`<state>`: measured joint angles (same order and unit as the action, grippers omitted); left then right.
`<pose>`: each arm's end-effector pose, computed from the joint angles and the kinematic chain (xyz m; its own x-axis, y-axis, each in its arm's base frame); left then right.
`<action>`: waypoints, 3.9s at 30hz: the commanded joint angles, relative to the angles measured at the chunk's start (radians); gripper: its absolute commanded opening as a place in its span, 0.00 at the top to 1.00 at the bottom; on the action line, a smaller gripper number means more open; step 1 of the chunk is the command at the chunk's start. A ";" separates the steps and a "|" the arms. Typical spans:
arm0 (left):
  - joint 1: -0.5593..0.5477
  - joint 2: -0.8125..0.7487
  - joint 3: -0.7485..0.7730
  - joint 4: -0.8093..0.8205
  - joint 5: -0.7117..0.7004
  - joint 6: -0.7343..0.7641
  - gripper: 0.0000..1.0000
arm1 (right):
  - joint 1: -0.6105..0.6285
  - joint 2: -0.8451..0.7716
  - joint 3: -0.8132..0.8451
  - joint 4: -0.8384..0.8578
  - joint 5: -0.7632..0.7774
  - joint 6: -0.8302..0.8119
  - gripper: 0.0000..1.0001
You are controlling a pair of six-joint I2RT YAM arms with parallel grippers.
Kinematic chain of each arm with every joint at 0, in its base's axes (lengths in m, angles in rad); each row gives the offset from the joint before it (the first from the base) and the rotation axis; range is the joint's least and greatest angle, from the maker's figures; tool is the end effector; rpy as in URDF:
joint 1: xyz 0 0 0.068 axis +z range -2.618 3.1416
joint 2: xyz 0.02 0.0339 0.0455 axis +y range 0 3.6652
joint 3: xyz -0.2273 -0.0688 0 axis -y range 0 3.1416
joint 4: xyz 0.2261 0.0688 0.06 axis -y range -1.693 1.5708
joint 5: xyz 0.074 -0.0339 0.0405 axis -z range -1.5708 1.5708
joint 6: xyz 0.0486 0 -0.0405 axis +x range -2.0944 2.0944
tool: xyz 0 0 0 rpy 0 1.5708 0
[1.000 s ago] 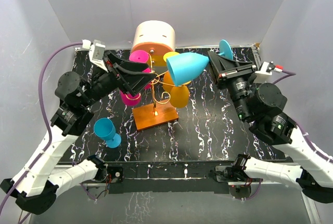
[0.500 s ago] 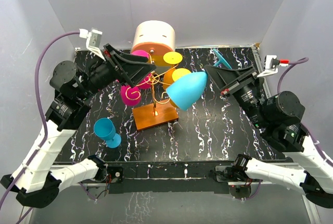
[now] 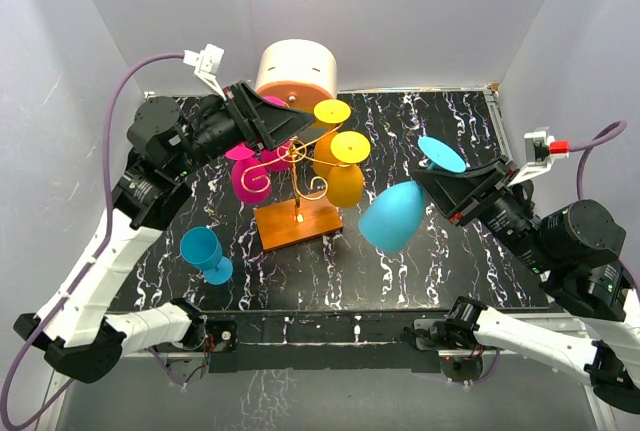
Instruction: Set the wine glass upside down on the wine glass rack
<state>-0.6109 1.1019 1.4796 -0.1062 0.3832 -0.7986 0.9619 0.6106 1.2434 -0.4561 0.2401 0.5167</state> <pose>0.1698 -0.1411 0.4874 -0.4392 -0.5036 -0.7440 0.7344 0.2757 -0.6202 0.0666 0.0754 0.4472 -0.2400 0.4947 -0.8353 -0.6260 0.5788 0.5227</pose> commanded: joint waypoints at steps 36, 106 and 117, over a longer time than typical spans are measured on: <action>-0.153 0.144 0.036 0.008 0.178 -0.469 0.44 | 0.000 0.156 0.017 0.057 -0.189 -0.581 1.00; -0.153 -0.101 -0.228 -0.144 -0.371 -0.687 1.00 | 0.000 -0.211 -0.055 0.002 -0.146 -0.260 0.15; -0.153 -0.158 -0.263 -0.212 -0.383 -0.686 1.00 | 0.000 -0.205 -0.089 0.010 -0.144 -0.231 0.13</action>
<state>-0.7624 0.9966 1.2171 -0.2916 0.0162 -1.4990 0.9615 0.3870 1.1671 -0.4919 0.0837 0.2699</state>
